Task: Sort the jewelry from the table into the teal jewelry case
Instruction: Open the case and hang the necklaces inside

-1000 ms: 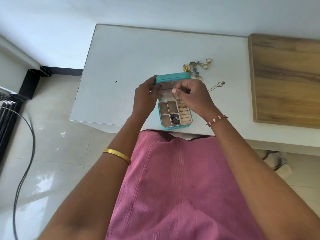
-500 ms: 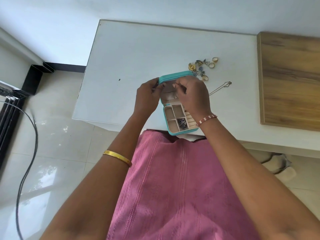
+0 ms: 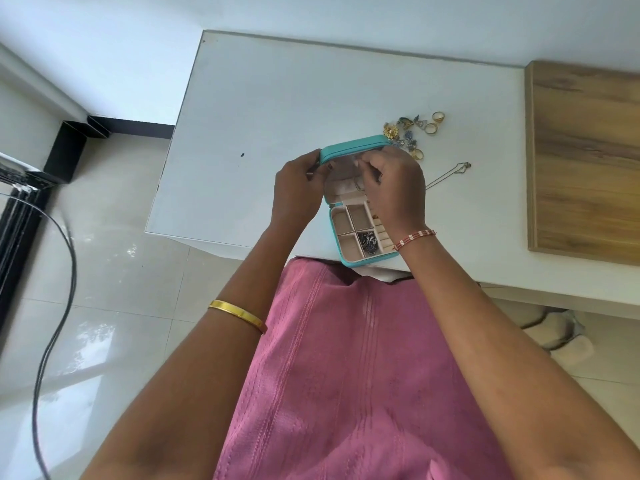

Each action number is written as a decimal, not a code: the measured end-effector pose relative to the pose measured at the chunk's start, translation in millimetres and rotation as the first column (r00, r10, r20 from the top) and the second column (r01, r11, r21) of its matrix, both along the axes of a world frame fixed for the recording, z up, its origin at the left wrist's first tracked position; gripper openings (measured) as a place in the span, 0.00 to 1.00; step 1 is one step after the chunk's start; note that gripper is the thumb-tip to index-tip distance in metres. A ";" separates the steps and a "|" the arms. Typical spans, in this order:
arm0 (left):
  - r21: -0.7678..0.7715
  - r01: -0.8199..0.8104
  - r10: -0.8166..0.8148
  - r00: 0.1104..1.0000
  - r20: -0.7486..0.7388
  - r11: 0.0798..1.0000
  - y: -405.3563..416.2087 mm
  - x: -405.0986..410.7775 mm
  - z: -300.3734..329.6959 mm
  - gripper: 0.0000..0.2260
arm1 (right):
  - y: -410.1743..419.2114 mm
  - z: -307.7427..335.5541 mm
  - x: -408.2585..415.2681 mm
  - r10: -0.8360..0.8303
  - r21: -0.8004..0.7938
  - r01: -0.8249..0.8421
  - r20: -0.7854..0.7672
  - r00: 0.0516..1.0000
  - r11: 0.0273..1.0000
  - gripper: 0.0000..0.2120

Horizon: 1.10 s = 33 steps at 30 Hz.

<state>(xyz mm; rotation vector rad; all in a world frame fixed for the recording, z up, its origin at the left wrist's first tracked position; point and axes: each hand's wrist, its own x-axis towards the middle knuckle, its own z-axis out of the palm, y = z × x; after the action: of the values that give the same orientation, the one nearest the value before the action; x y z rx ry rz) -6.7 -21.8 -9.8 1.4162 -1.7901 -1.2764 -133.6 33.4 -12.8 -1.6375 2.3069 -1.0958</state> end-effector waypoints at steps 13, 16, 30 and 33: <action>0.010 -0.017 0.017 1.000 0.013 1.000 0.3 -0.5 -2.0 0.12 | -0.6 3.1 0.2 0.006 -0.021 -0.003 0.111 0.994 1.000 0.06; 0.022 -0.028 0.028 1.000 0.011 0.999 0.8 0.7 -0.9 0.12 | -1.3 2.5 0.2 0.028 -0.010 -0.027 0.134 0.991 1.000 0.06; 0.037 -0.041 0.041 0.999 0.016 0.998 1.7 -2.7 3.1 0.15 | -1.6 0.9 8.1 -0.085 -0.052 0.101 0.247 0.965 0.994 0.06; 0.037 -0.051 0.050 0.999 0.020 0.998 2.9 -2.6 3.6 0.18 | -2.8 4.1 9.2 -0.065 -0.023 0.070 0.186 0.980 0.997 0.06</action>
<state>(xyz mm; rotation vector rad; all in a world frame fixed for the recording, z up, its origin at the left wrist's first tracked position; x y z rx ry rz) -9.3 -18.9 -6.2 1.4890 -1.7397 -1.2812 -124.4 30.6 -8.6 -1.4089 2.2513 -1.2452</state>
